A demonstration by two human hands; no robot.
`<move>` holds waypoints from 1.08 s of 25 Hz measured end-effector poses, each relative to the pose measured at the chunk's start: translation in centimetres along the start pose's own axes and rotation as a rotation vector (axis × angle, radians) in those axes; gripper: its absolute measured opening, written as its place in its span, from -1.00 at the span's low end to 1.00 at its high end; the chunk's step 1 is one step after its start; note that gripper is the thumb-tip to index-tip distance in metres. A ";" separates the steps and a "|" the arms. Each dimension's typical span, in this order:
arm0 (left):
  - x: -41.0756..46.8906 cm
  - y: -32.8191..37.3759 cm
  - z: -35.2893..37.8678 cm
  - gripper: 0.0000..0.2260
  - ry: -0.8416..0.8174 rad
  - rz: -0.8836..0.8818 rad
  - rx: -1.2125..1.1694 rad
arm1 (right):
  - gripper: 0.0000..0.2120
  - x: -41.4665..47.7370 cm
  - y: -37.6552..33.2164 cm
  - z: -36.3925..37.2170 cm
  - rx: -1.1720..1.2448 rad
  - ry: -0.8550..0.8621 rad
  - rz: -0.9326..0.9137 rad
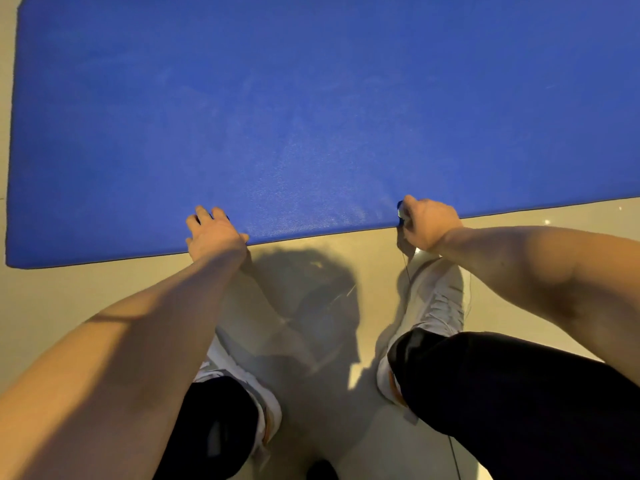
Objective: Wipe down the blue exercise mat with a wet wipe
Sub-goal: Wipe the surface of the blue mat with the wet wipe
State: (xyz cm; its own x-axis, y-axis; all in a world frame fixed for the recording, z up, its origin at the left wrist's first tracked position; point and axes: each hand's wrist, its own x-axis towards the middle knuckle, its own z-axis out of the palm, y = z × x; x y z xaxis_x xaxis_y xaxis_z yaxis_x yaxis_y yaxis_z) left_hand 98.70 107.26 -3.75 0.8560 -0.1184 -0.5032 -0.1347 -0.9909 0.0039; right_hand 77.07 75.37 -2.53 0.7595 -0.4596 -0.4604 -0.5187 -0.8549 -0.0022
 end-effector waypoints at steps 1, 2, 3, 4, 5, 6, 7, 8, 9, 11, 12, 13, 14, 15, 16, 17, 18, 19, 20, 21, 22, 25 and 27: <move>-0.1 -0.1 -0.1 -0.46 0.001 0.003 -0.006 | -0.80 0.1 -0.1 0.2 0.071 0.010 -0.033; -0.2 -0.1 -0.3 -0.47 0.002 0.007 -0.007 | -0.82 0.2 -0.4 0.2 0.136 0.021 -0.063; -0.3 -0.3 -0.4 -0.47 0.003 0.010 -0.005 | -0.85 0.2 -0.9 0.3 0.180 0.030 -0.088; -0.4 -0.3 -0.6 -0.47 0.006 0.016 -0.001 | -0.88 0.2 -1.6 0.4 0.205 0.032 -0.110; -0.5 -0.4 -0.7 -0.47 0.010 0.023 0.006 | -0.91 0.4 -2.4 0.5 0.222 0.029 -0.131; -0.6 -0.6 -0.9 -0.47 0.012 0.031 0.012 | -0.92 0.5 -3.5 0.6 0.237 0.025 -0.148; -0.7 -0.8 -1.1 -0.48 0.013 0.044 0.018 | -0.93 0.7 -4.5 0.6 0.250 0.025 -0.169; -0.6 -0.9 -1.3 -0.49 0.013 0.059 0.024 | -0.94 1.1 -5.6 0.6 0.261 0.025 -0.197; -0.6 -1.2 -1.4 -0.50 0.011 0.073 0.032 | -0.95 1.5 -6.8 0.7 0.267 0.026 -0.230; -0.5 -1.6 -1.6 -0.53 0.010 0.095 0.050 | -0.96 2.2 -9.4 0.8 0.274 0.026 -0.299; -0.5 -1.8 -1.6 -0.55 0.011 0.105 0.054 | -0.95 2.6 -10.8 0.9 0.274 0.024 -0.327; -0.4 -2.1 -1.7 -0.56 0.014 0.119 0.053 | -0.95 2.8 -12.2 0.8 0.274 0.021 -0.347; -0.3 -2.5 -1.7 -0.58 0.022 0.139 0.049 | -0.95 3.1 -13.5 0.6 0.273 0.013 -0.357; -0.2 -2.9 -1.7 -0.59 0.033 0.163 0.046 | -0.94 3.3 -14.7 0.5 0.272 0.006 -0.362; -0.1 -3.3 -1.8 -0.60 0.046 0.187 0.039 | -0.93 3.4 -15.8 0.2 0.272 -0.007 -0.368; 0.0 -3.8 -1.8 -0.60 0.057 0.206 0.026 | -0.92 3.5 -16.8 -0.1 0.272 -0.022 -0.385; 0.2 -4.1 -1.8 -0.61 0.066 0.213 0.000 | -0.91 3.5 -18.2 -0.2 0.266 -0.047 -0.409; 0.3 -4.5 -1.8 -0.61 0.069 0.209 -0.033 | -0.89 3.5 -19.6 -0.2 0.269 -0.069 -0.435; 0.4 -4.7 -1.9 -0.61 0.071 0.202 -0.062 | -0.86 3.3 -21.4 -0.2 0.274 -0.083 -0.455; 0.6 -5.0 -2.0 -0.62 0.074 0.194 -0.076 | -0.83 3.2 -23.4 0.0 0.276 -0.081 -0.476; 0.8 -5.3 -2.1 -0.63 0.077 0.184 -0.077 | -0.80 3.1 -25.3 0.2 0.271 -0.084 -0.494; 1.6 -6.9 -2.6 -0.67 0.089 0.115 -0.087 | -0.79 3.0 -29.1 -0.3 0.272 -0.089 -0.547; 2.1 -8.0 -3.0 -0.67 0.090 0.075 -0.084 | -0.84 3.3 -29.9 -0.6 0.281 -0.105 -0.585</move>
State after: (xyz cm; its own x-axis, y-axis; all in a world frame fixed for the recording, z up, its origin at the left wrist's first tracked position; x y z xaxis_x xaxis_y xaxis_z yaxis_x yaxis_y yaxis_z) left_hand 103.10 114.74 -2.28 0.8867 -0.1942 -0.4196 -0.1611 -0.9804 0.1133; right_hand 95.30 99.22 -3.48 0.9126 0.1001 -0.3965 -0.1252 -0.8547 -0.5038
